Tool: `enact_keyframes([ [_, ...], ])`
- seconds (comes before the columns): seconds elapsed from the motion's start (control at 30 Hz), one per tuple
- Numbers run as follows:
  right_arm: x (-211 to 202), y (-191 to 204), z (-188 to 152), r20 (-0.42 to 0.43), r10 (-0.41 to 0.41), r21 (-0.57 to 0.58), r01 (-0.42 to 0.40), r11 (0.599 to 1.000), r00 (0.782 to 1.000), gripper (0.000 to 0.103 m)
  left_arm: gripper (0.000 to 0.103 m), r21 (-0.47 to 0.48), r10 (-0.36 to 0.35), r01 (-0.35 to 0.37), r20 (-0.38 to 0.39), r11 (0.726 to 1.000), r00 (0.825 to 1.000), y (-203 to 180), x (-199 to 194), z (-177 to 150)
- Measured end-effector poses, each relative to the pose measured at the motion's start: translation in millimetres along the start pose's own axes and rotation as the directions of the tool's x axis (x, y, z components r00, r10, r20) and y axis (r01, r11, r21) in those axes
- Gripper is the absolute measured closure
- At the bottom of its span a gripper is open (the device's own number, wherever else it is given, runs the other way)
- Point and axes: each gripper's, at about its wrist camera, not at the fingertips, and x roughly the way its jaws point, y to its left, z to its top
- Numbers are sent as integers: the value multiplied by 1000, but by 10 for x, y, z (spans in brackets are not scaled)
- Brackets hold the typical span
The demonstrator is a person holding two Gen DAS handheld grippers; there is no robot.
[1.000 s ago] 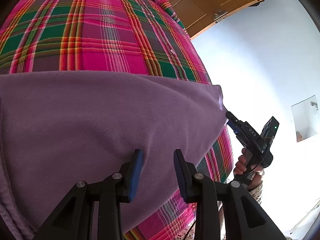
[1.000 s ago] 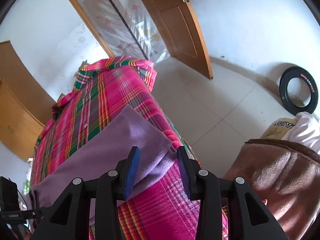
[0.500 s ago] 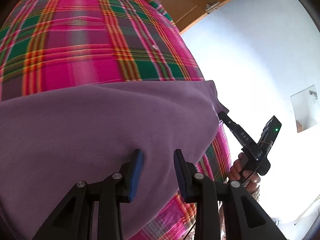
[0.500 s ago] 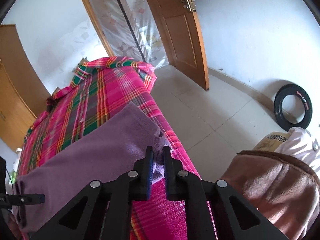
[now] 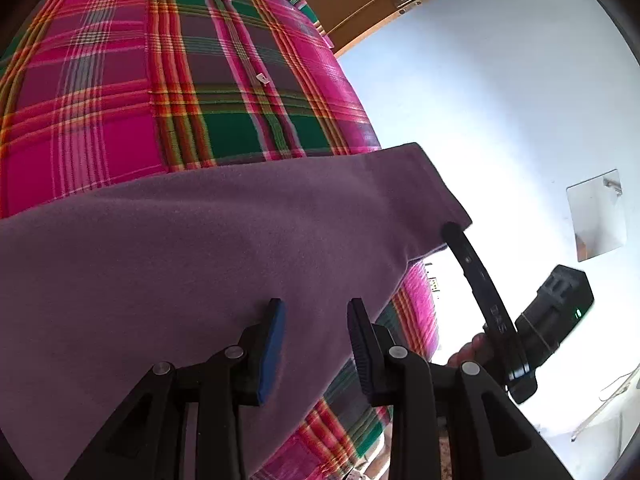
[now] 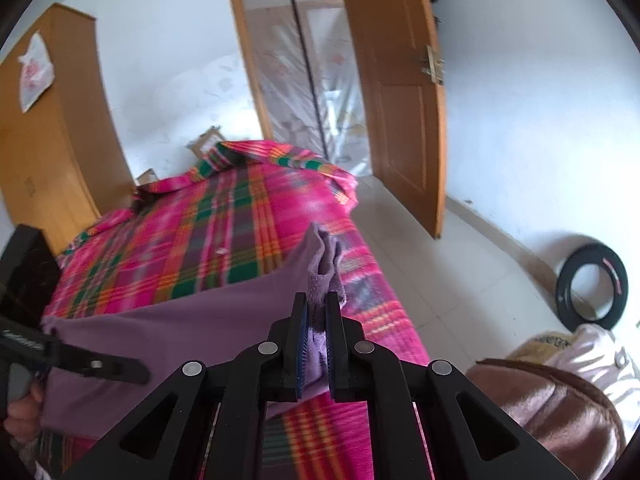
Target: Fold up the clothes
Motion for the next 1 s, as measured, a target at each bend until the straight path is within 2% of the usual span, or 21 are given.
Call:
enact_keyframes([
  [0.33,-207,568,-76,50,61,-160,-53,986,997,95,71,-44,-45,45,10,998,999,13,-18,28],
  [0.47,-188,752,-126,42,78,-210,-67,975,996,95,71,-69,-101,103,31,992,994,43,-96,22],
  [0.6,-138,872,-188,21,90,-220,-83,972,996,95,70,-79,-153,160,81,984,985,89,-217,54],
  [0.7,-84,943,-239,0,105,-214,-103,971,994,95,64,-69,-191,200,111,977,975,57,-291,75],
  [0.9,21,1093,-341,-23,97,-240,-100,966,995,95,64,-84,-219,228,107,970,970,40,-241,167],
  [1.0,39,1152,-384,-25,86,-258,-89,962,996,95,64,-118,-260,270,92,956,961,89,-192,197],
])
